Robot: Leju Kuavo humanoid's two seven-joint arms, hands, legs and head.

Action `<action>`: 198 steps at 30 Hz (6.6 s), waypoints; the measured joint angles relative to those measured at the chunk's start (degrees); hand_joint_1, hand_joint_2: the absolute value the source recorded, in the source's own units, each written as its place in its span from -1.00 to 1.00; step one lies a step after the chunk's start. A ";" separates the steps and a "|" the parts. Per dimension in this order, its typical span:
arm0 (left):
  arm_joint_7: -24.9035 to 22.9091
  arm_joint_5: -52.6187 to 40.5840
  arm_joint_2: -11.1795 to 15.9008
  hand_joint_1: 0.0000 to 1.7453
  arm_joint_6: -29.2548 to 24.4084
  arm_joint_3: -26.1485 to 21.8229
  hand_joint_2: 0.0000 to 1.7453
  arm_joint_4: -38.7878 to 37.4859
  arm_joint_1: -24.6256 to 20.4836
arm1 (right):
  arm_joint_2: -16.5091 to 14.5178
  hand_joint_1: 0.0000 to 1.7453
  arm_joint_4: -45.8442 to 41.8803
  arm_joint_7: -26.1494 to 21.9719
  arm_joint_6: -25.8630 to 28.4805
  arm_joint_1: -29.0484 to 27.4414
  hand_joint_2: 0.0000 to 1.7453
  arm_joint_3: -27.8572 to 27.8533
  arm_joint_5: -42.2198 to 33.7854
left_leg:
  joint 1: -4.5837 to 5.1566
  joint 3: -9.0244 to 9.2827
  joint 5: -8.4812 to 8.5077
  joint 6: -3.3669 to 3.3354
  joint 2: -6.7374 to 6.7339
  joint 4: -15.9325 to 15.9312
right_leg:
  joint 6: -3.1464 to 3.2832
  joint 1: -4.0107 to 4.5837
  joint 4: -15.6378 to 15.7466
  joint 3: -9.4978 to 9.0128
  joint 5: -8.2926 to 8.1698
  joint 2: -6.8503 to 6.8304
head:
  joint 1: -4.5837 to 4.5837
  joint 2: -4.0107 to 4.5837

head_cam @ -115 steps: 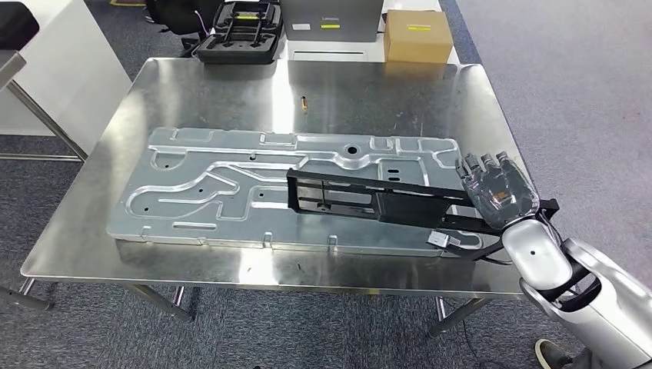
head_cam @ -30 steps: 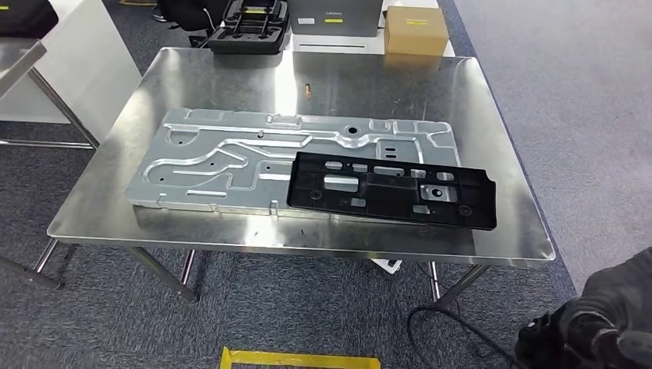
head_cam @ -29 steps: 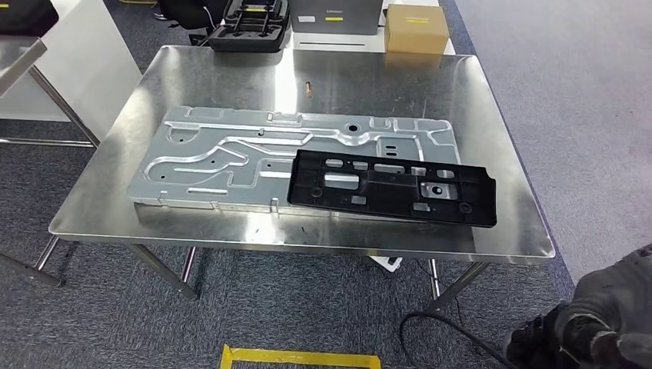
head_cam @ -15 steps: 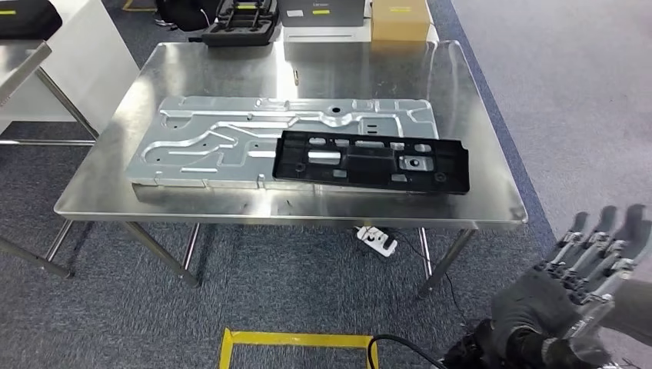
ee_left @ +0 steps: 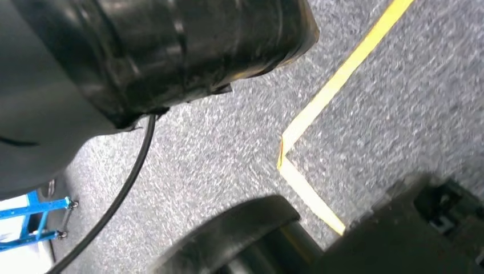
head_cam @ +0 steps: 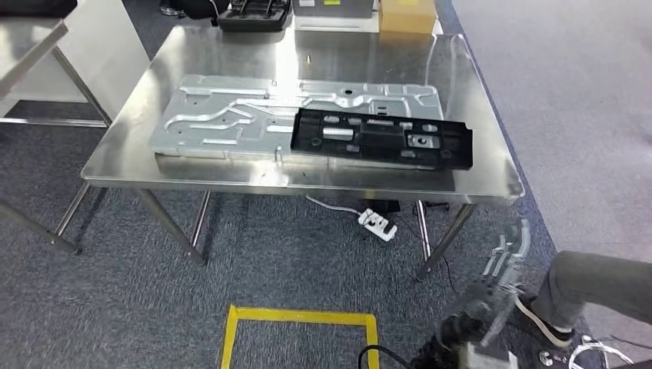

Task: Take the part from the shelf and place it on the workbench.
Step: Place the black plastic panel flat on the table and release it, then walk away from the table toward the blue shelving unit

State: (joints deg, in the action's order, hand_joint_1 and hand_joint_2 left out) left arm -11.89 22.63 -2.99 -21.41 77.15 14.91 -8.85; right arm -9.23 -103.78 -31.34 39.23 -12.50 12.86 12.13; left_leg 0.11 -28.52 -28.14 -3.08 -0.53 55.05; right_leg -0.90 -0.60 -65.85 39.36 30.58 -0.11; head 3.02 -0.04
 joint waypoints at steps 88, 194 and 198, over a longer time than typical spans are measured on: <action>-5.88 -3.88 -0.71 -1.00 7.08 -4.26 -1.00 -0.10 0.96 | -1.37 -1.00 94.82 31.81 -16.84 19.74 -1.00 -52.24 52.58 | -0.09 -3.73 -0.03 1.49 -1.18 2.65 | 0.08 0.12 6.97 -7.49 -2.28 -5.38 | 0.02 0.00; -15.30 15.63 4.60 -1.00 10.44 -11.68 -1.00 0.09 -6.69 | -2.89 -1.00 95.47 34.06 -40.08 19.13 -1.00 -34.73 75.60 | -0.81 -5.72 1.39 3.46 8.51 3.56 | 1.42 -0.73 5.09 -5.78 -2.32 3.65 | 0.33 0.00; -15.42 15.73 4.76 -1.00 11.08 -11.45 -1.00 0.09 -6.70 | -3.33 -1.00 95.47 34.06 -40.23 19.11 -1.00 -33.76 75.60 | -0.68 -9.15 -2.23 4.51 2.62 10.45 | 2.80 -0.68 5.89 -6.52 -2.56 0.88 | 1.00 0.00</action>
State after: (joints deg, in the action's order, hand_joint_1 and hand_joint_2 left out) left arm -27.31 38.36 1.77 -10.33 65.71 14.99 -15.55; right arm -12.57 -8.31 2.73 -1.00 6.62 -20.89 87.73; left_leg -0.57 -37.67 -30.37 1.43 2.09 65.50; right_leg 1.90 -1.28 -59.96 32.84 28.02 0.77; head 4.01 -0.04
